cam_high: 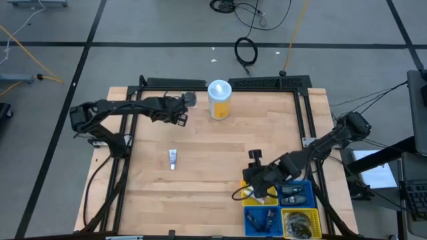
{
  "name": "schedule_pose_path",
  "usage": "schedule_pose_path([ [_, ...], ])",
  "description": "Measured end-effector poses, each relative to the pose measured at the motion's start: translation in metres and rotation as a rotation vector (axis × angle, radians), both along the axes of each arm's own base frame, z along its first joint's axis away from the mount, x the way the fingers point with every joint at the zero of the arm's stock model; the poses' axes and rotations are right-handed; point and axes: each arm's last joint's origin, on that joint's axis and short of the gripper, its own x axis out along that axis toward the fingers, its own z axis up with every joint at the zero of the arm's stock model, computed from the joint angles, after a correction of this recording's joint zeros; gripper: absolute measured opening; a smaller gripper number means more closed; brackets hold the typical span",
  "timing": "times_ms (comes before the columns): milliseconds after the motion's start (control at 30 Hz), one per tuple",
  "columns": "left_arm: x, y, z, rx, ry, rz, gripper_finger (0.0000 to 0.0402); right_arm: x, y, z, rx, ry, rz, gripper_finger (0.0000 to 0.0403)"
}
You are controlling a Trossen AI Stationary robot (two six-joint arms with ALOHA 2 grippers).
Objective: Pick & Place Travel size toiletries
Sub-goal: Put the hairbrush into the bottom yellow basket
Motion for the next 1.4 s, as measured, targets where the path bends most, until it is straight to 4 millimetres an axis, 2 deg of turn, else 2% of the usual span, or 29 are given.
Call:
schedule_pose_path([
  [167,-0.011,0.024,-0.004,-0.036,-0.046,0.032,0.0134,0.004,-0.011,-0.019,0.009,-0.026,-0.028,0.0059],
  [467,-0.031,0.059,-0.013,-0.045,-0.153,0.068,0.0134,0.006,-0.025,-0.036,0.024,-0.052,-0.072,0.0059],
  [700,-0.036,0.072,-0.017,-0.026,-0.159,0.046,0.0134,0.006,-0.028,-0.044,0.022,-0.078,-0.058,0.0059],
  [1033,-0.033,0.087,-0.042,-0.05,-0.112,0.027,0.0134,0.008,-0.027,-0.042,0.022,-0.101,-0.042,0.0059],
  [1400,-0.029,0.094,-0.055,-0.069,-0.108,-0.049,0.0126,0.009,-0.028,-0.042,0.02,-0.103,-0.046,0.0059],
])
